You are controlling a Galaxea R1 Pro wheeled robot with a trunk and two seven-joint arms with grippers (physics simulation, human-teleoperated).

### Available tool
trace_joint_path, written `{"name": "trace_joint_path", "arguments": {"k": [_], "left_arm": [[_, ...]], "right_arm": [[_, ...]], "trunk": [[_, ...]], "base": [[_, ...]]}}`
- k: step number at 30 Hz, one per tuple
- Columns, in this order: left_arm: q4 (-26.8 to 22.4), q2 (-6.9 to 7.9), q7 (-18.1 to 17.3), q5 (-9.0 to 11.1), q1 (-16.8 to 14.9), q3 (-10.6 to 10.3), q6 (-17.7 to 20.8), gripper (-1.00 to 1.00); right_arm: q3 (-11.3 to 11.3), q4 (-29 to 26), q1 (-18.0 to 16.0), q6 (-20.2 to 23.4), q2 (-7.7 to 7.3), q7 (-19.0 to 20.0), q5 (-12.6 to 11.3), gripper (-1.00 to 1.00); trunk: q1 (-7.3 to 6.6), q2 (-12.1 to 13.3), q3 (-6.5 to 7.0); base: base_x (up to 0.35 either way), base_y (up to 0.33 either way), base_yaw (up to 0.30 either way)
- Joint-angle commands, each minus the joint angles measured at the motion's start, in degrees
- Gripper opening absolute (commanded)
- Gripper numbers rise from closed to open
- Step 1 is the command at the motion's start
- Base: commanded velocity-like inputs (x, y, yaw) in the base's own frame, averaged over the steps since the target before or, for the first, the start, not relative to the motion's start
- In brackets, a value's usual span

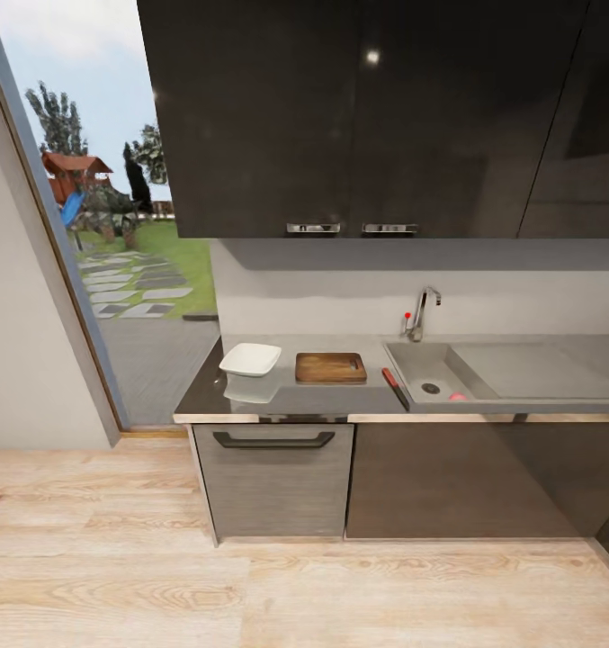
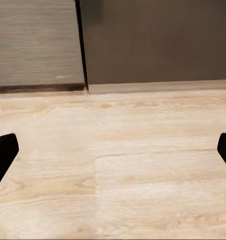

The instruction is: In the kitchen, take the Vidalia onion out of the sink, dice it on the chopping board with the paring knife, put the diced onion into the bowl on the countertop, then place both the paring knife and the chopping board into the sink.

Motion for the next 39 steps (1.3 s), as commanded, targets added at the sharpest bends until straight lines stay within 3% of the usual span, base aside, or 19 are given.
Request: {"name": "trace_joint_path", "arguments": {"k": [1, 3, 6, 10, 14, 20, 39], "left_arm": [[-0.1, 0.02, 0.0, 0.0, 0.0, 0.0, -0.1, 1.0], [-0.1, 0.03, 0.0, 0.1, 0.0, 0.0, -0.1, 1.0], [-0.1, 0.04, 0.0, 0.0, 0.0, 0.0, -0.1, 1.0], [-0.1, 0.05, 0.0, 0.0, 0.0, 0.0, -0.1, 1.0], [-0.1, 0.0, 0.0, 0.0, 0.0, 0.0, -0.1, 1.0], [-0.1, -0.03, 0.0, 0.0, 0.0, 0.0, -0.1, 1.0], [-0.1, -0.03, 0.0, 0.0, 0.0, 0.0, -0.1, 1.0]], "right_arm": [[-0.2, -1.1, 0.1, 0.2, -0.11, -0.5, 0.7, 1.0], [-0.2, -3.0, 0.1, 2.9, -0.18, -0.5, 0.8, 1.0], [-0.3, -10.5, 0.2, 11.3, -0.26, -0.4, 0.7, 1.0], [-0.3, -18.3, 0.2, 16.6, -0.2, -0.3, 0.6, 1.0], [-0.2, -22.2, 0.2, 17.9, 0.05, -0.3, 0.6, 1.0], [-0.1, -26.9, 0.2, 18.5, 1.54, -0.5, 0.6, 1.0], [-0.1, -26.0, 0.2, 18.7, 2.02, -0.5, 0.6, 1.0]], "trunk": [[0.04, -0.1, -0.12], [0.04, -0.1, -0.12], [0.04, -0.1, -0.12], [0.04, -0.1, -0.12], [0.04, -0.1, -0.12], [0.04, -0.1, -0.12], [0.04, -0.1, -0.12]], "base": [[0.0, 0.0, 0.0], [0.0, 0.0, 0.0], [0.0, 0.0, 0.0], [0.0, 0.0, 0.0], [0.0, 0.0, 0.0], [0.0, 0.0, 0.0], [0.0, 0.0, 0.0]]}}
